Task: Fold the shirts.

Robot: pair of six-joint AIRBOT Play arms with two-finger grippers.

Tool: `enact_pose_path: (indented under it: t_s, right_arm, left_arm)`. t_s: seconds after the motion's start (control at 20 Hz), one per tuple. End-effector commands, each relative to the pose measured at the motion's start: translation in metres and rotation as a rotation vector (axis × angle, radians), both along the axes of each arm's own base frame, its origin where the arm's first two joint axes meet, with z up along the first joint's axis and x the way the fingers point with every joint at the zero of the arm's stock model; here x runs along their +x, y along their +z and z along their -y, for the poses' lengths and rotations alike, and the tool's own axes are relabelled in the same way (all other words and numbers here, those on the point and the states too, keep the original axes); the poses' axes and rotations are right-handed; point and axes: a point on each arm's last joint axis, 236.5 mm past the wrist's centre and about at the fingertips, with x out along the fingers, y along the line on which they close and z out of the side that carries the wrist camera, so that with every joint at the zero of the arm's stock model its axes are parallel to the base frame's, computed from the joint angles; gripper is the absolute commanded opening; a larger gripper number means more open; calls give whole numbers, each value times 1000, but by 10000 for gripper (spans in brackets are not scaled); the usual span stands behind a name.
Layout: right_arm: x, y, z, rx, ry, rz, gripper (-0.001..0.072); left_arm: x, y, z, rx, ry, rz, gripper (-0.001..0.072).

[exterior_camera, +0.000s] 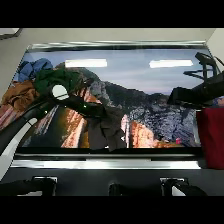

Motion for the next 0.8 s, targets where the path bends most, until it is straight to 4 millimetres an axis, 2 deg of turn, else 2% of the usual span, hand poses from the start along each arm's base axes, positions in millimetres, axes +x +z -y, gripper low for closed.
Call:
enact_pose_path:
  t_s: [0.0,0.05,0.15,0.25,0.35,0.4,0.5,0.65,0.7,0.75]
  right_arm:
    - [-12,-16,-31,121,76,-68,681]
    - [-23,-31,-49,191,111,-123,683]
    - [-48,-74,-72,224,173,-247,692]
    - [-71,-121,-95,224,235,-320,712]
    - [-86,-161,-107,216,242,-345,715]
    - [-89,-173,-111,235,220,-349,714]
    - [-94,-187,-117,267,195,-358,714]
    - [-103,-196,-126,317,192,-390,715]
    - [-103,-199,-133,351,183,-406,715]
    - [-101,-202,-142,397,174,-413,714]
  left_arm:
    - [6,5,-58,91,-31,-36,681]
    - [4,11,-84,126,0,-27,681]
    - [-20,10,-108,132,41,-21,680]
    - [-58,-21,-111,127,67,-39,669]
    - [-89,-65,-100,78,124,-87,669]
    - [-99,-83,-91,35,151,-118,669]
    - [-103,-102,-72,-39,176,-146,658]
    - [-96,-122,-51,-54,177,-169,650]
    - [-94,-127,-46,-52,177,-181,610]
    - [-93,-131,-41,-51,171,-194,501]
